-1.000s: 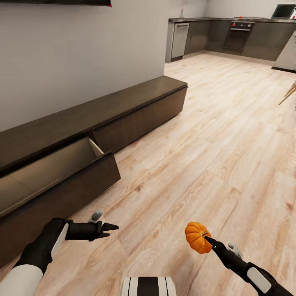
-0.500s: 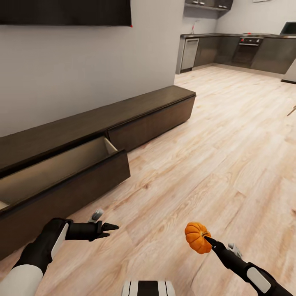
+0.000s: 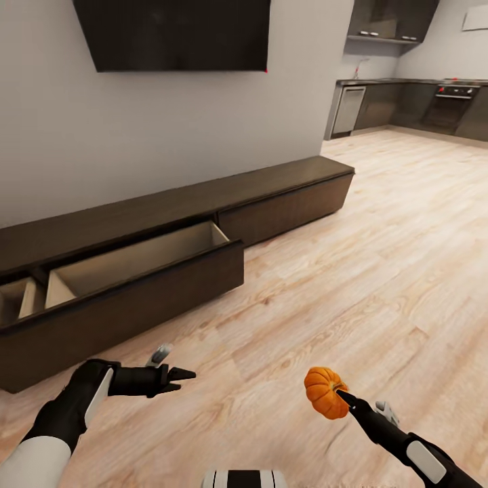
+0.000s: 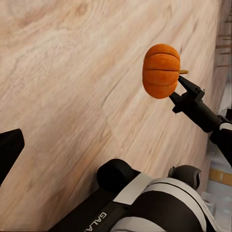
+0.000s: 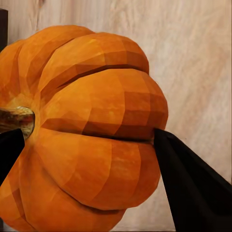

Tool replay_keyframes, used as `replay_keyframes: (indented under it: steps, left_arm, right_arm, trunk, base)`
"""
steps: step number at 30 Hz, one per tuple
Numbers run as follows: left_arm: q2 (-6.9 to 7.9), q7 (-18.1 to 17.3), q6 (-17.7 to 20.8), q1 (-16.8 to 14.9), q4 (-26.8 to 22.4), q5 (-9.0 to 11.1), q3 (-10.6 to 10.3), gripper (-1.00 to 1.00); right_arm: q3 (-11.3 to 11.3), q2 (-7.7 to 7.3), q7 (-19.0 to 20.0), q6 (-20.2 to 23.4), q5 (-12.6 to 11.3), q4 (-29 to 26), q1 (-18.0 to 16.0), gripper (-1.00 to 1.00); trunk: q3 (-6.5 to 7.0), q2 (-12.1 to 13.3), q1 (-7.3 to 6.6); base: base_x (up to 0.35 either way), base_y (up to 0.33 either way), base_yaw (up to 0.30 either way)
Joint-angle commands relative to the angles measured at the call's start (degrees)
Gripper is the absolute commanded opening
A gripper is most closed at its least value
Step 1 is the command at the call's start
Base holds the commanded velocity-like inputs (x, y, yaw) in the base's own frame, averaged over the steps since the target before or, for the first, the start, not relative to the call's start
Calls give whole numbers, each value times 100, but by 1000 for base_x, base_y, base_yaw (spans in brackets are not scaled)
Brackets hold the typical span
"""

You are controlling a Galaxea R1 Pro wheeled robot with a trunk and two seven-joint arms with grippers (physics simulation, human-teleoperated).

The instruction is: Place each of the two pumpkins and all three candles from the living room inside a cabinet in the living room (use any cabinet), then make sure every cabinet is closed, and position the cauldron so it is next to a table in the living room.

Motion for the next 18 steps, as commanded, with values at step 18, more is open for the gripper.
replay_keyframes:
  steps: [18]
  left_arm:
    - [0,1,-1,0,0,-3,0,100]
  right_arm:
    - [-6,9,-1,-11,-7,-3,-1,-100]
  trunk:
    - [366,335,-202]
  base:
    - [-205,0,291]
